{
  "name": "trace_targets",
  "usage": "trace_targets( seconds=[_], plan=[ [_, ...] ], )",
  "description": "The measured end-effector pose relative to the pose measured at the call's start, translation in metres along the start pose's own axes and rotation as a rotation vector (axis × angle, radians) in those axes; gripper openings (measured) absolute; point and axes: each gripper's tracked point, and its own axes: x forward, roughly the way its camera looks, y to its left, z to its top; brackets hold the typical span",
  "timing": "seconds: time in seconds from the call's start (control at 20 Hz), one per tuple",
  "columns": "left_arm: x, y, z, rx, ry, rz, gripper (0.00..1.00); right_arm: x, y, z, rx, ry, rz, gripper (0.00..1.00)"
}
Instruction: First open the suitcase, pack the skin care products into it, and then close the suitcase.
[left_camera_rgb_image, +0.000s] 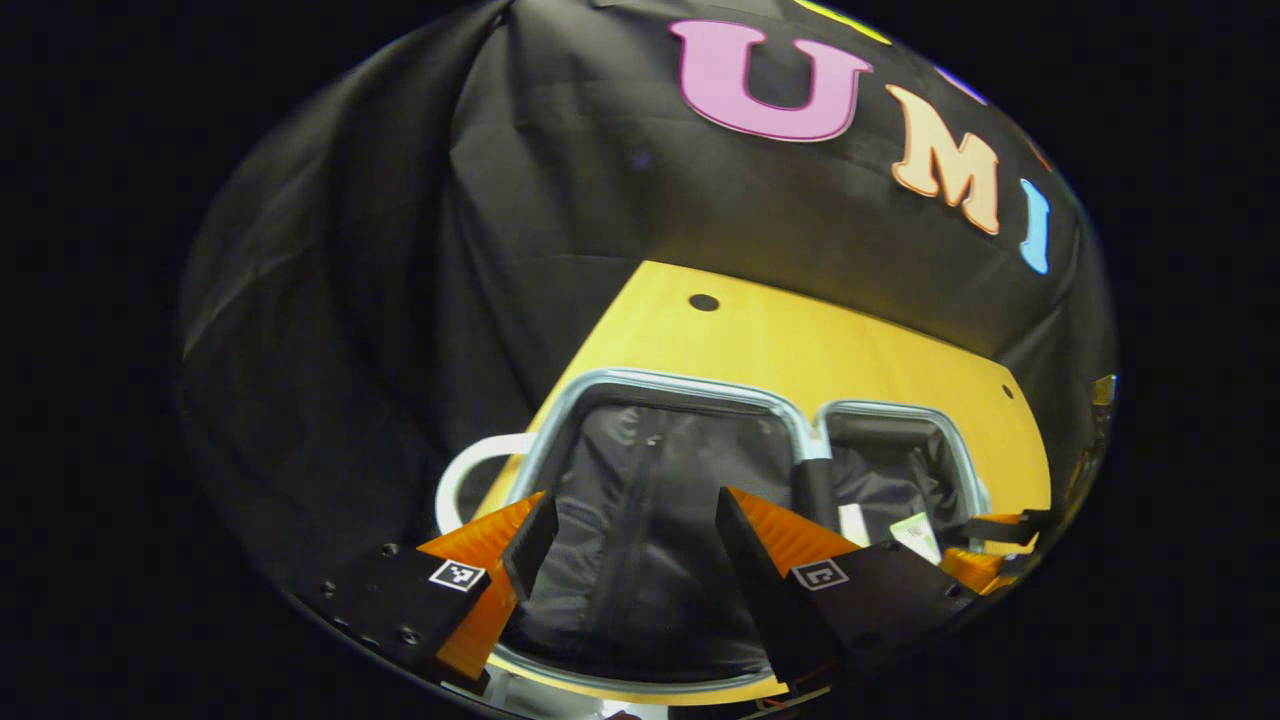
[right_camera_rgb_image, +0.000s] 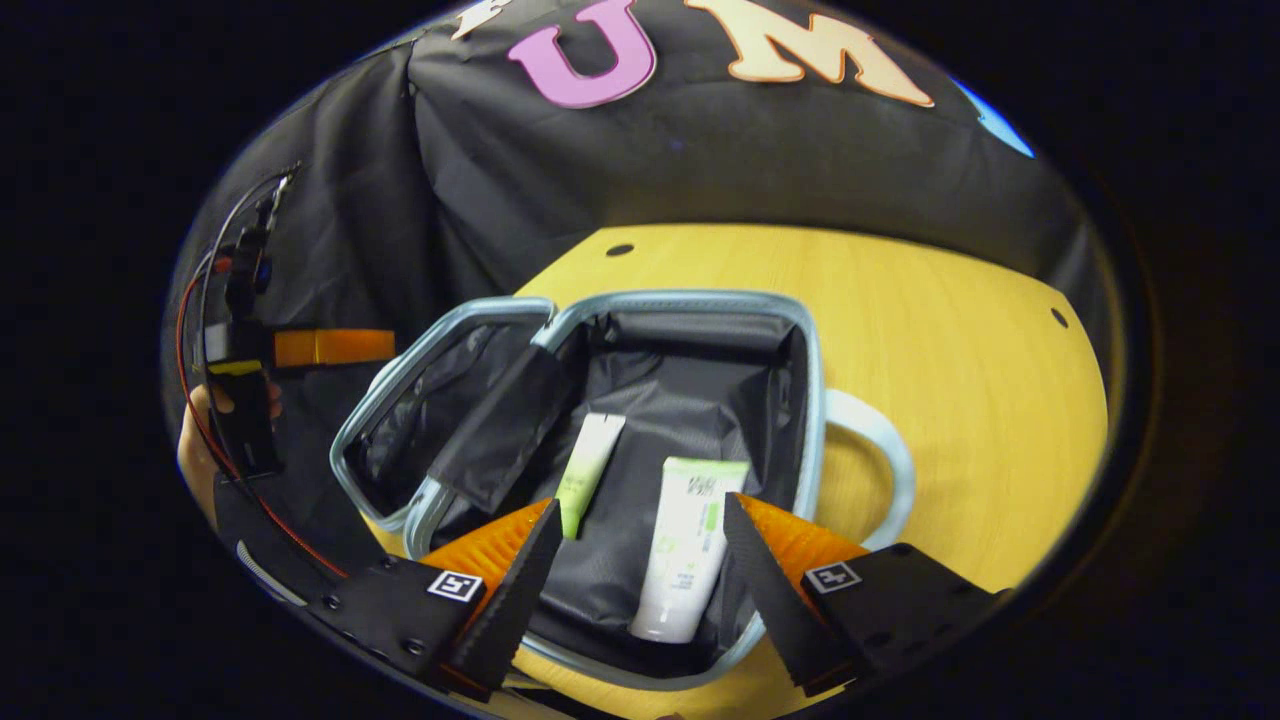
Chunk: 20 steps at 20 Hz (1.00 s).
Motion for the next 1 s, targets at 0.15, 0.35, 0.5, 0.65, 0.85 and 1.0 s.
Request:
trace_targets(
  seconds=[0.15, 0.35, 0.5, 0.65, 0.85, 1.0],
  plan=[
    [0.009, 0.045, 0.007, -0.029, 0.001, 0.068, 0.95, -0.014, -0.018, 0.038, 0.026, -0.109, -0.05, 0.98],
    [0.027, 0.098, 0.007, -0.056, 0.039, 0.118, 0.95, -0.03, -0.05, 0.069, 0.072, -0.176, -0.122, 0.98],
    [0.051, 0.12, -0.011, -0.08, 0.09, 0.137, 0.94, -0.038, -0.073, 0.077, 0.089, -0.199, -0.183, 0.98],
    [0.069, 0.134, -0.03, -0.123, 0.166, 0.124, 0.9, -0.043, -0.087, 0.074, 0.107, -0.195, -0.233, 0.98],
    [0.083, 0.146, -0.05, -0.148, 0.248, 0.101, 0.79, -0.048, -0.09, 0.072, 0.108, -0.198, -0.253, 0.94],
    [0.074, 0.155, -0.04, -0.185, 0.263, 0.055, 0.52, -0.053, -0.091, 0.072, 0.117, -0.208, -0.259, 0.98]
  ],
)
